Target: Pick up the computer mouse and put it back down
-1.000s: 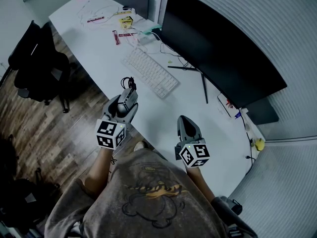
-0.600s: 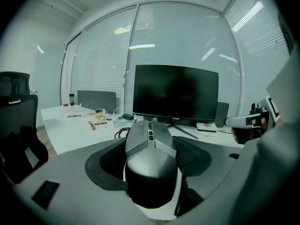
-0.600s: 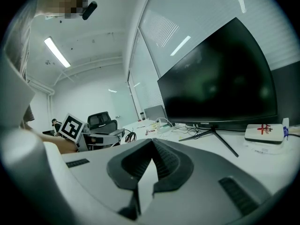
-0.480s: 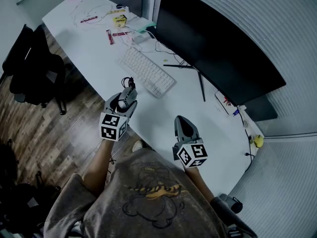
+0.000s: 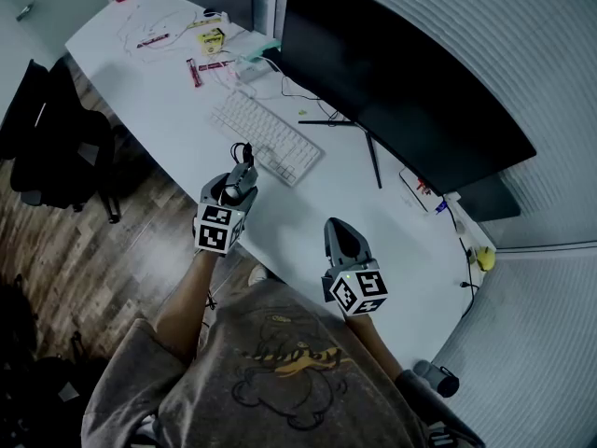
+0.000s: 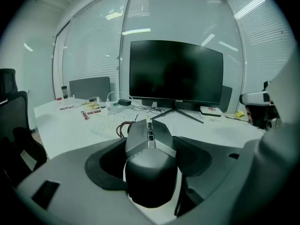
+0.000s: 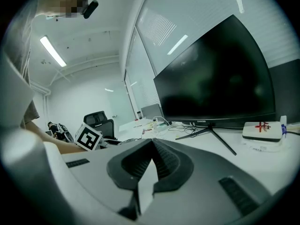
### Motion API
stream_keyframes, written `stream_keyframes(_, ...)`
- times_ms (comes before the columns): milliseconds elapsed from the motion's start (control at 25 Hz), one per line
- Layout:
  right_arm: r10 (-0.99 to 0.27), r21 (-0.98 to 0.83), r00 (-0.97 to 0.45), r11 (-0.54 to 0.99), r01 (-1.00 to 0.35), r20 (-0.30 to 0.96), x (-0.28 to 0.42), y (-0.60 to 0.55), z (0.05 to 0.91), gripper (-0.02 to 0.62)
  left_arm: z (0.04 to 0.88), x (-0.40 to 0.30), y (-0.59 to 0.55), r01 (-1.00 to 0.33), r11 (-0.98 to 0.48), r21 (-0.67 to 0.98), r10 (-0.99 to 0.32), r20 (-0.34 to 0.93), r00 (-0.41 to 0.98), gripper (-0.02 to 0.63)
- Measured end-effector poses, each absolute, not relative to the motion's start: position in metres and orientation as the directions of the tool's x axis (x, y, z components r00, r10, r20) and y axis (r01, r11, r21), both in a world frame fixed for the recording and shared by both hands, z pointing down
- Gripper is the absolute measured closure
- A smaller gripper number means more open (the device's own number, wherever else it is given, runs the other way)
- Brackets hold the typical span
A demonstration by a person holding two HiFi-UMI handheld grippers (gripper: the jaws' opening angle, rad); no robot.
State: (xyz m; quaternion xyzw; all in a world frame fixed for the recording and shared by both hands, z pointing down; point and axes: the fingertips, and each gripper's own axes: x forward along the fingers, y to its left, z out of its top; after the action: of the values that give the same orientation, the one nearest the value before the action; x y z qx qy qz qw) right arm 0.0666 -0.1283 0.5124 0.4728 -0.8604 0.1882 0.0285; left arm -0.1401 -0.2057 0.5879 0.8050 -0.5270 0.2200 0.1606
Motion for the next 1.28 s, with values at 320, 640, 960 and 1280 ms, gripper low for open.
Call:
stream_keyframes(320,-0.807,-0.298,-0.535,0.461,-0.836,0.251,0.071,-0.136,0.519,0.589,0.634,-0.14,-0.221,-0.923,-0.382,0.048,-0.723,0.606,0.331,0.299)
stream_keyframes(640,-0.808,-0.302,-0.521,0.442,-0.845,0.275,0.073,-0.145,0.526,0.589,0.669,-0.145,-0.234,-0.932,-0.358,0.063,-0.688,0.657,0.308,0.299)
stream_keyframes(960,-0.809,-0.305,-0.506,0.421,-0.854,0.3,0.077,-0.151,0.53,0.589,0.688,-0.148,-0.248,-0.941,-0.333,0.056,-0.669,0.69,0.278,0.299)
stream_keyframes(1280,-0.81,-0.303,-0.497,0.411,-0.86,0.312,0.081,-0.153,0.534,0.589,0.694,-0.145,-0.256,-0.94,-0.34,0.025,-0.664,0.702,0.258,0.299)
